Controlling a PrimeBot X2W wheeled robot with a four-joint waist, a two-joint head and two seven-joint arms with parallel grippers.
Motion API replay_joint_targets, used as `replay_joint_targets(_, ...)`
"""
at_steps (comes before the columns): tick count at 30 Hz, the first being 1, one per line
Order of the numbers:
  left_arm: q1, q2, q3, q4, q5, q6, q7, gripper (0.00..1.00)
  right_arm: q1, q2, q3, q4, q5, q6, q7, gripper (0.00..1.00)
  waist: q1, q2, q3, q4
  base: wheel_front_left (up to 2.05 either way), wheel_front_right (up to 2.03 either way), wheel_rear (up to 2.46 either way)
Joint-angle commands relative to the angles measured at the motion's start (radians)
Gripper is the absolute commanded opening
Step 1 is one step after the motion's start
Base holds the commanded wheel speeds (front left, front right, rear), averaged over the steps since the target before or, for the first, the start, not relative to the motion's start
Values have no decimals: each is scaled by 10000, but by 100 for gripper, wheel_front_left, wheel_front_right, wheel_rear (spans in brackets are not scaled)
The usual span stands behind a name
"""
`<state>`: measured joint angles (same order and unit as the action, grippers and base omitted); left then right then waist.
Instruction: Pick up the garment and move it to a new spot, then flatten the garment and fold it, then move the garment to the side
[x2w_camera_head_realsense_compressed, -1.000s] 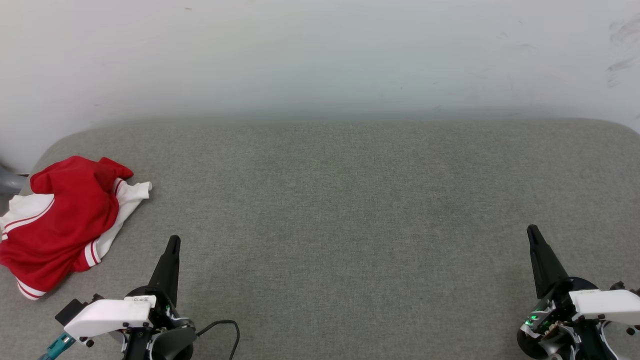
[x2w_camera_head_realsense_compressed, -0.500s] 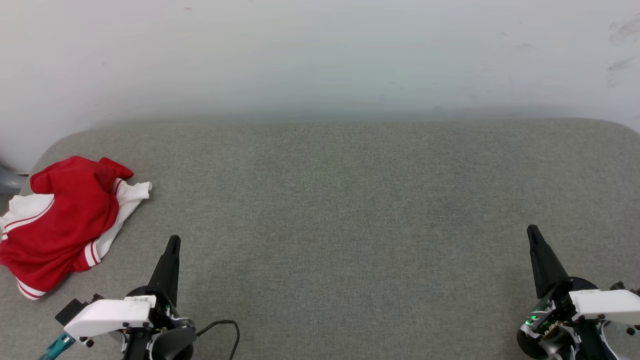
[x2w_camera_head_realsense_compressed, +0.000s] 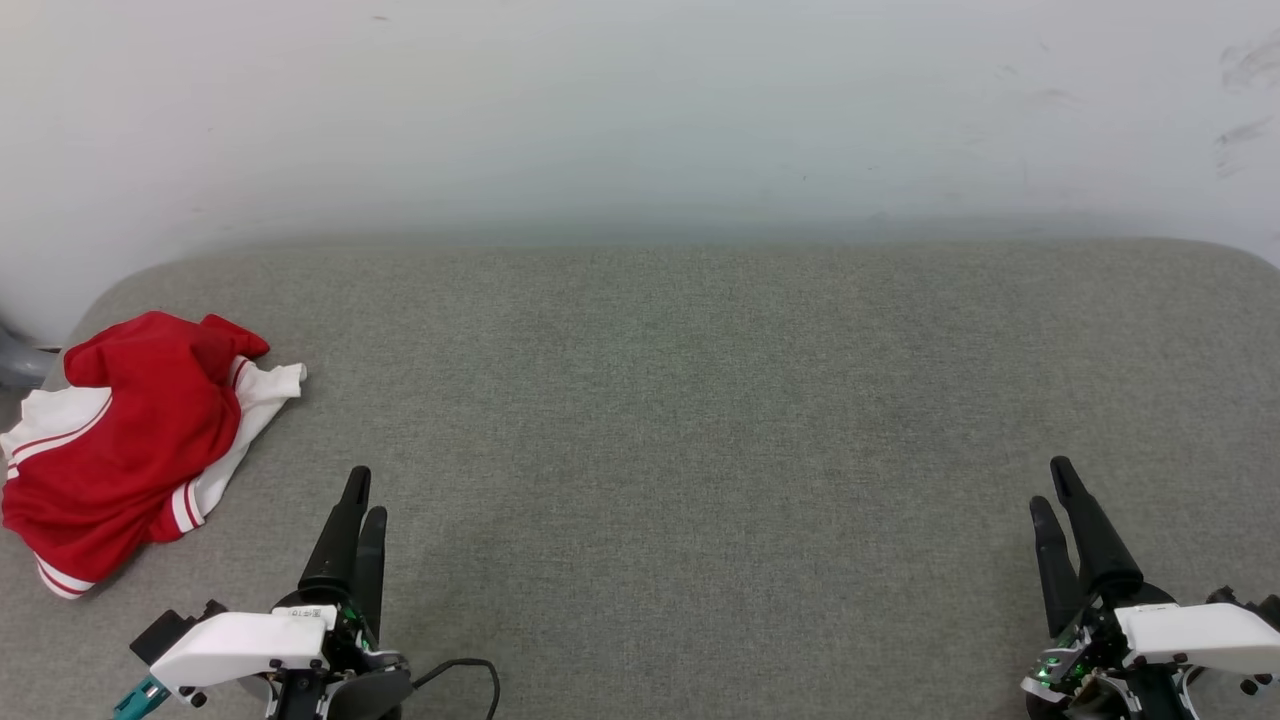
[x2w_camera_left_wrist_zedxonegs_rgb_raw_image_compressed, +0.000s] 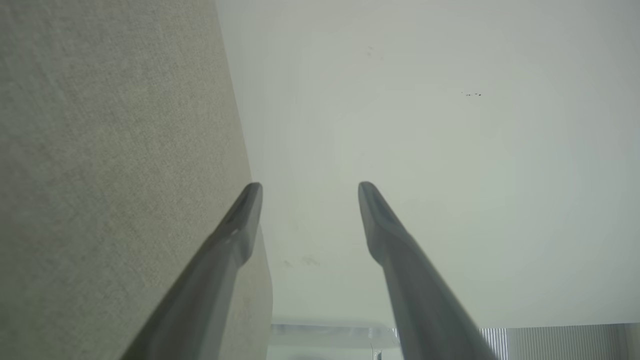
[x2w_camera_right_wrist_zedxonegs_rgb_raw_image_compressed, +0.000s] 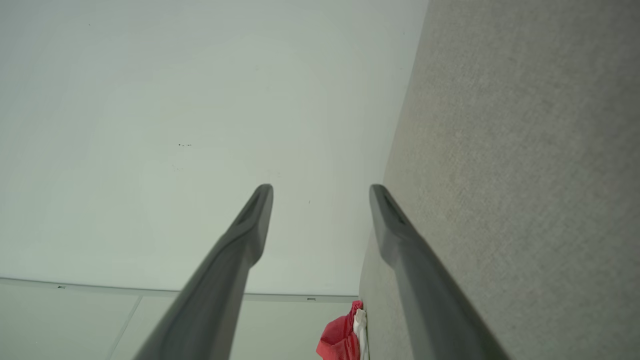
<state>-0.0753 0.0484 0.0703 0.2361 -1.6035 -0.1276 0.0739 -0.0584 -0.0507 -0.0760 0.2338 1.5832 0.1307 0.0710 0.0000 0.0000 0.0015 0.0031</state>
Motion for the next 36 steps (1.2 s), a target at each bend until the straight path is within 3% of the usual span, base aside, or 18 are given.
replay_joint_targets(1, -112, 37, -93, -324, 82, -8, -117, 100, -68, -11, 97, -297, -124, 2, -106, 100, 0, 0, -5, 6, 0, 0, 0)
replay_joint_targets(11, -12, 218, -389, -956, 1475, -13, -601, 100, 121, -41, 206, -635, -1020, 2, -576, 100, 0, 0, -52, 40, 0, 0, 0)
replay_joint_targets(25, 183, 169, -453, -1559, 5159, -18, -1160, 100, 222, -47, 73, -1272, -5365, 1, -980, 100, 0, 0, -81, 66, 0, 0, 0)
replay_joint_targets(36, 334, 275, -592, -1859, 7575, -23, -1538, 100, 380, -11, 313, -2014, -8079, 1, -812, 100, 0, 0, -110, 85, 0, 0, 0)
